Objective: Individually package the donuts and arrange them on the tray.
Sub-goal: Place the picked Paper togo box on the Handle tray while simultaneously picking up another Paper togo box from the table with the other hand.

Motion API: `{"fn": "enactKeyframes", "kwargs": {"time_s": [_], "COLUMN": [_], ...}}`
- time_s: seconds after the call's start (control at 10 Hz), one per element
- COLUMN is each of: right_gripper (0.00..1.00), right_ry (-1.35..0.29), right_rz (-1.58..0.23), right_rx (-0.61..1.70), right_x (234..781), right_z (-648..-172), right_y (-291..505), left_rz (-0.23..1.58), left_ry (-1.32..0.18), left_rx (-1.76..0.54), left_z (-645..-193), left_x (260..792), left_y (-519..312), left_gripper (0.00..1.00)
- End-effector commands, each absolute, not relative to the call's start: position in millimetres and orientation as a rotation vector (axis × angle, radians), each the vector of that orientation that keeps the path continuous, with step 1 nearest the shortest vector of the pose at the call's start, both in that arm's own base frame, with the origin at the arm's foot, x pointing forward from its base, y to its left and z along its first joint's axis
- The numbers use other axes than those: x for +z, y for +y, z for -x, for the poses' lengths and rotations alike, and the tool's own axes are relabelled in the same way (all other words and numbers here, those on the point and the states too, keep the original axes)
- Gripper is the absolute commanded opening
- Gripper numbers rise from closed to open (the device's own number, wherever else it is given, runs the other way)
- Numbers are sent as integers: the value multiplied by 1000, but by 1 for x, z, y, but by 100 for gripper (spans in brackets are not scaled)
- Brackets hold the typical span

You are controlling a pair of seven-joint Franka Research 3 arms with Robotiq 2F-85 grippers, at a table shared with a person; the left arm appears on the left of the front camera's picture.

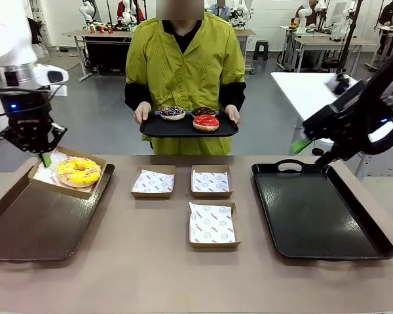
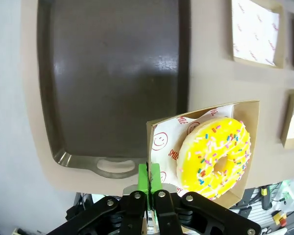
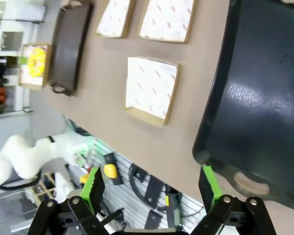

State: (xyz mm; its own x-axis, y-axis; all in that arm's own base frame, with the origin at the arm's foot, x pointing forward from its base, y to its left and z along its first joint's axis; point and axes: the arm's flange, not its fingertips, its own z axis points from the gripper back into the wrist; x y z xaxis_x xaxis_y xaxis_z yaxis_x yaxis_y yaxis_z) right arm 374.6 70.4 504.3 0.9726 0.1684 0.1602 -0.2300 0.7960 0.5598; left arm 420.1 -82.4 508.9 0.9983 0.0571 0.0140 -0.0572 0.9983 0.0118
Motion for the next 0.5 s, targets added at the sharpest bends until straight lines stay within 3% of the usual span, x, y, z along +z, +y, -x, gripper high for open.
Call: {"fn": "enactKeyframes", "kwargs": {"time_s": [0.0, 0.4], "right_gripper": [100, 100], "right_ry": [-83, -59], "right_rz": [-526, -450], "right_rx": [195, 219], "right_x": [479, 447], "right_z": [-383, -380], "right_y": [94, 129], "left_rz": [-6, -21], "left_ry": [-57, -38], "left_rx": [11, -34], "left_z": [-413, -411], "left_x": [495, 474], "left_y": [-60, -33], "left_gripper": [1, 1]}}
